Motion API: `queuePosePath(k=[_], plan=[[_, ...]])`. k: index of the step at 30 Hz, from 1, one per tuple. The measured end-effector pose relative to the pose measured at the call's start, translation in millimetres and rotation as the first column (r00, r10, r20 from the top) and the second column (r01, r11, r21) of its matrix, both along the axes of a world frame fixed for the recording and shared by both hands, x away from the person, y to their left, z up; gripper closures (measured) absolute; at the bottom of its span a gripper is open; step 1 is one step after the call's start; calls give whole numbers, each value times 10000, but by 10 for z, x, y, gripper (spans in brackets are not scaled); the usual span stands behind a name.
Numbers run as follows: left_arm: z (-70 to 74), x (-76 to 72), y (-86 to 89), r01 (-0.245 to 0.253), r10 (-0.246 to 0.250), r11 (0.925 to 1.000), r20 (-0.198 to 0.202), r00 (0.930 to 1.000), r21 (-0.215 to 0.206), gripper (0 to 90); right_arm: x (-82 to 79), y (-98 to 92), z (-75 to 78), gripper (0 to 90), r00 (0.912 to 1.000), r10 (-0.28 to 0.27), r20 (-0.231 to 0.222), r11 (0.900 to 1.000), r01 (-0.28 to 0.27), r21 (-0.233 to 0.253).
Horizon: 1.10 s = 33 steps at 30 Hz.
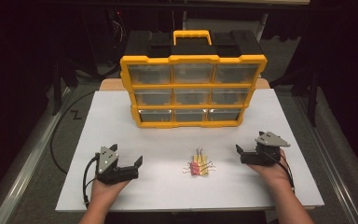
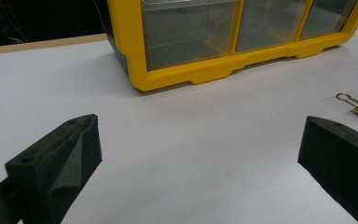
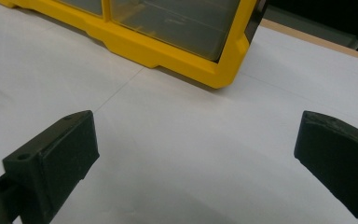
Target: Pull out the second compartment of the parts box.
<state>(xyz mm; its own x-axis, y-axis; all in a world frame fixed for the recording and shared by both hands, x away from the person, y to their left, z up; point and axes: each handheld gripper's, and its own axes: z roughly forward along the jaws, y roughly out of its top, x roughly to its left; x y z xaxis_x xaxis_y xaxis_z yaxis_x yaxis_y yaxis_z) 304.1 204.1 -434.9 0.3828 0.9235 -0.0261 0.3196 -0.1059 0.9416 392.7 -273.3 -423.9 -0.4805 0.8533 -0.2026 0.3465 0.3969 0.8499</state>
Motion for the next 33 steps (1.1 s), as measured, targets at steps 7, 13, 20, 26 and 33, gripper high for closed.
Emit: queuePosePath(k=[7, 13, 20, 26, 33], plan=[[7, -13, 9, -28, 27, 10000, -63, 10000, -71, 4, -1, 24, -12, 7, 9999, 74, 125, 9985, -67, -535], [4, -19, -5, 120, -120, 9999, -18, 9999, -113, 6, -4, 51, 5, 7, 9997, 214, 101, 9964, -205, -825], [-2, -32, -14, 223, -222, 9997, 189, 9996, -74, 4, -16, 91, -13, 7, 9988, 479, 101, 9914, -463, -1221], [-22, -34, -44, 328, -319, 9993, 491, 9983, -168, 2, -30, 127, -15, 8, 9972, 669, 343, 9821, -597, -1788], [-3, -41, -48, 267, -261, 9996, 496, 9984, -112, 2, -63, 196, -43, 8, 9920, 1149, 525, 9567, -963, -2747]])
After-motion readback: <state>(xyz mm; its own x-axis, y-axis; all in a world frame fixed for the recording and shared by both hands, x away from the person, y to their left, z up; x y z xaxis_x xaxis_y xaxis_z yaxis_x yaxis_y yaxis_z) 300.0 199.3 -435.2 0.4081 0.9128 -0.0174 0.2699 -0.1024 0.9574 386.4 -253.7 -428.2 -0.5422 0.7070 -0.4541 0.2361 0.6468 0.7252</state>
